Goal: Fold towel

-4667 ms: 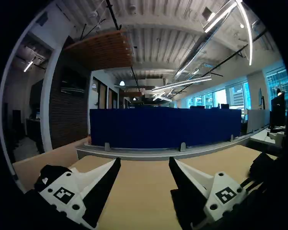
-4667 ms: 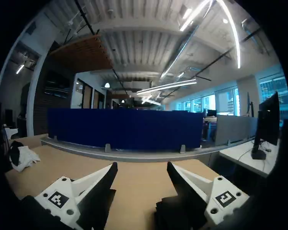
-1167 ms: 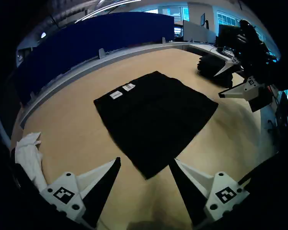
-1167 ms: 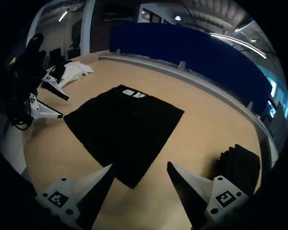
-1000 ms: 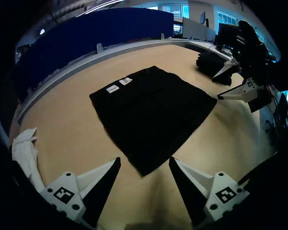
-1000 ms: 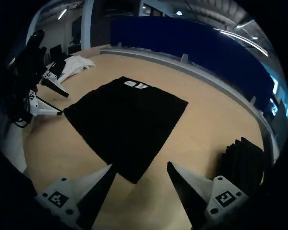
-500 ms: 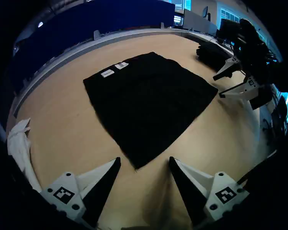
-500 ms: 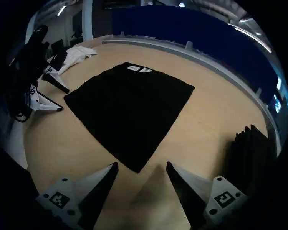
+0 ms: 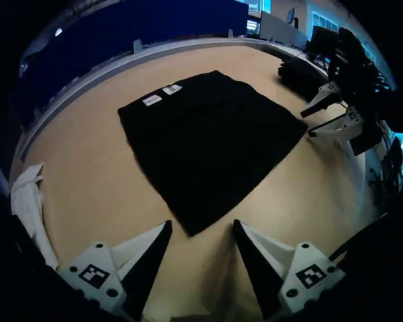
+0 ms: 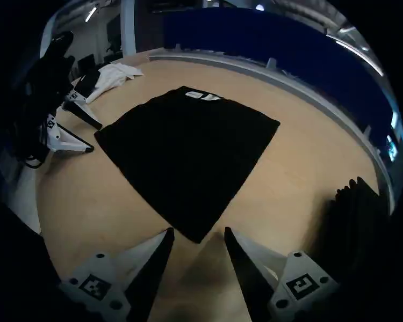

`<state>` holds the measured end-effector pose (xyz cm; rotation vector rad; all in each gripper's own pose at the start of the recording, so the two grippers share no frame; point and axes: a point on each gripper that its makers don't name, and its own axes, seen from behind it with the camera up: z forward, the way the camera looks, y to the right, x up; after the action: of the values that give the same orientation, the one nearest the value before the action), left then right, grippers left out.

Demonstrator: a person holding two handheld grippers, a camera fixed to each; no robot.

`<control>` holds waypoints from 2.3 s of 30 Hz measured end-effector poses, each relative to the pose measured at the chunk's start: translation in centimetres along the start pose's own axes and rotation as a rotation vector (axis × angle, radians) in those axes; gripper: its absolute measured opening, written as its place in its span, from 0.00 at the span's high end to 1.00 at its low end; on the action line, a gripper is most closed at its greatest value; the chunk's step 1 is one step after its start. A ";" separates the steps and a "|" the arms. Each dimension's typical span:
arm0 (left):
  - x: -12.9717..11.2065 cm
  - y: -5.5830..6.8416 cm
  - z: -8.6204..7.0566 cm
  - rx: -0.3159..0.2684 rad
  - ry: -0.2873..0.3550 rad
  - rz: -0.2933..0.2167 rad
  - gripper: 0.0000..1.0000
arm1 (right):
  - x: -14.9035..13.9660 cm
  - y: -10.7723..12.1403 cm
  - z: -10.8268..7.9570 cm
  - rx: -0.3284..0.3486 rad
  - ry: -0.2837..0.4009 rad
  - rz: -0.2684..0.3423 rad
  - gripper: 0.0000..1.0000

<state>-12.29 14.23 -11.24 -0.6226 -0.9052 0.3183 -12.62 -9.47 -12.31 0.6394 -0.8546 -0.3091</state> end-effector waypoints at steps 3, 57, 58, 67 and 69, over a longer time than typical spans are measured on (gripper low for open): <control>-0.1 0.0 -0.1 0.001 -0.007 -0.002 0.25 | -0.1 -0.2 0.0 0.011 -0.006 -0.003 0.38; 1.1 0.2 -0.5 -0.005 -0.013 -0.082 0.91 | 1.2 0.5 -1.2 0.012 -0.005 0.031 0.89; 1.2 0.2 -0.7 -0.005 -0.011 -0.084 0.91 | 1.4 0.6 -1.4 0.012 -0.001 0.032 0.89; 2.8 -0.3 -2.5 0.004 0.013 -0.097 0.91 | 3.4 0.7 -3.2 0.014 0.037 0.030 0.89; 3.2 -0.3 -3.0 0.005 0.016 -0.093 0.91 | 4.1 0.7 -3.8 0.013 0.048 0.029 0.89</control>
<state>-8.03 14.55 -10.42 -0.5759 -0.9152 0.2316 -7.14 -9.45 -11.27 0.6434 -0.8200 -0.2610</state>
